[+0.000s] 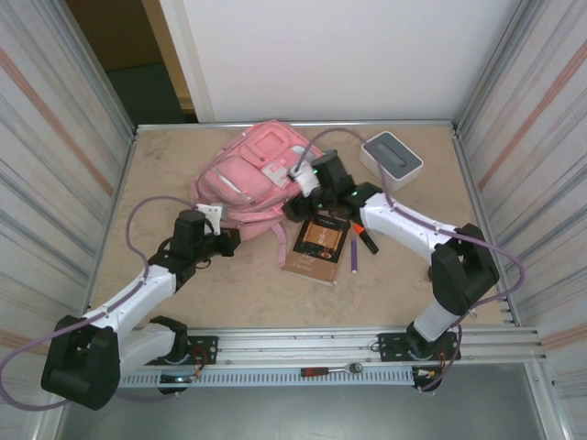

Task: Pack the student bag

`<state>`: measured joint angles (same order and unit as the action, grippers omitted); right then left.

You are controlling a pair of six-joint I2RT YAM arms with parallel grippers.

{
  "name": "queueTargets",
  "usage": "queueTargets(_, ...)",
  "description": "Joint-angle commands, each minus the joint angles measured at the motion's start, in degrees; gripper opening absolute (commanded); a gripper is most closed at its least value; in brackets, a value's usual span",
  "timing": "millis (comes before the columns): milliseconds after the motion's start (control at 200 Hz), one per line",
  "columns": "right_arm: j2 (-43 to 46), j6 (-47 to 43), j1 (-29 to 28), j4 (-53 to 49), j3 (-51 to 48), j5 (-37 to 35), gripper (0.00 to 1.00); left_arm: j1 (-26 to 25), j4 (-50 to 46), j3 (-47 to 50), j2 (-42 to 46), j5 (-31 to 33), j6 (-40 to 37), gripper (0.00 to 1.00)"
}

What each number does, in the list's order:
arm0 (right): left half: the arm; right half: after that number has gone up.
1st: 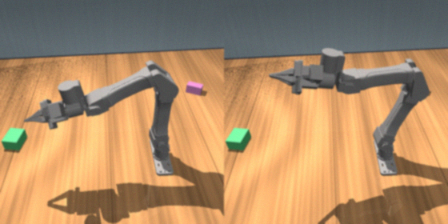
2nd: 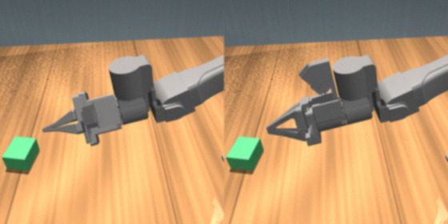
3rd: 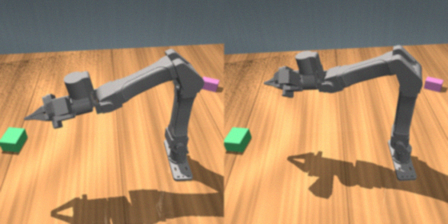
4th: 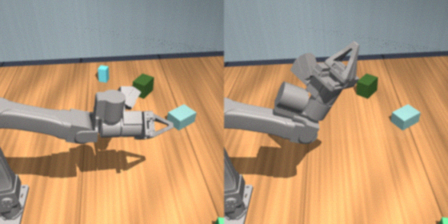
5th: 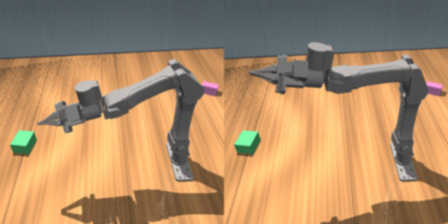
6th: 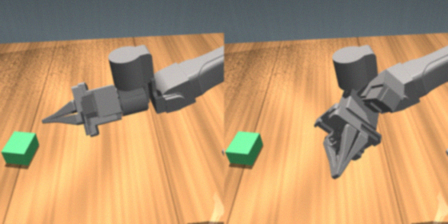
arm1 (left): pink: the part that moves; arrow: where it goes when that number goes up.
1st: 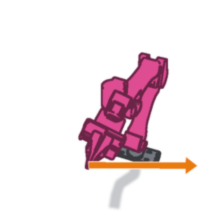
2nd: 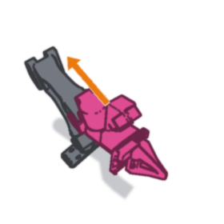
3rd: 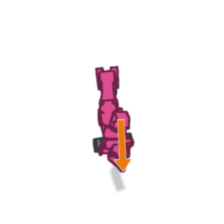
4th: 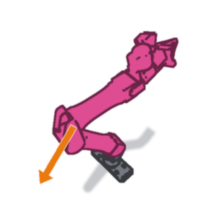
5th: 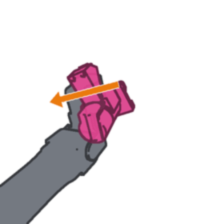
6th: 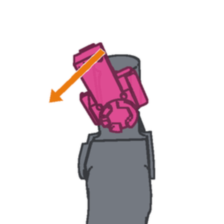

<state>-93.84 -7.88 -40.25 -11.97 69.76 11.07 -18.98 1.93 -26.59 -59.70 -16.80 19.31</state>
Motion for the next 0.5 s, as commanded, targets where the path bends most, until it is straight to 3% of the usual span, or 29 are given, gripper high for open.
queueTargets(0,-2.7,-16.9,-0.8,4.6,-1.2,3.9,0.74,0.9,0.8,-3.3,1.5,-4.6,-0.4,0.00)
queueTargets(170,-10.0,-22.9,-3.9,5.9,4.1,5.0,0.73,1.1,0.8,-3.7,1.4,-4.9,-0.3,0.00)
queueTargets(311,-15.6,-24.9,-4.5,5.9,7.7,3.3,0.66,1.3,0.9,-3.8,1.6,-5.3,0.2,0.00)
queueTargets(361,-16.5,-25.1,-4.6,6.5,8.1,1.9,0.57,1.4,0.7,-3.9,1.8,-5.4,0.1,0.00)
queueTargets(416,-16.6,-25.3,-4.6,6.9,8.0,0.1,0.38,1.4,0.3,-3.8,2.2,-4.6,0.1,0.00)
queueTargets(496,-15.4,-25.8,-4.3,7.8,6.5,-2.1,0.20,1.8,-1.2,-3.6,3.3,-2.1,0.2,0.00)
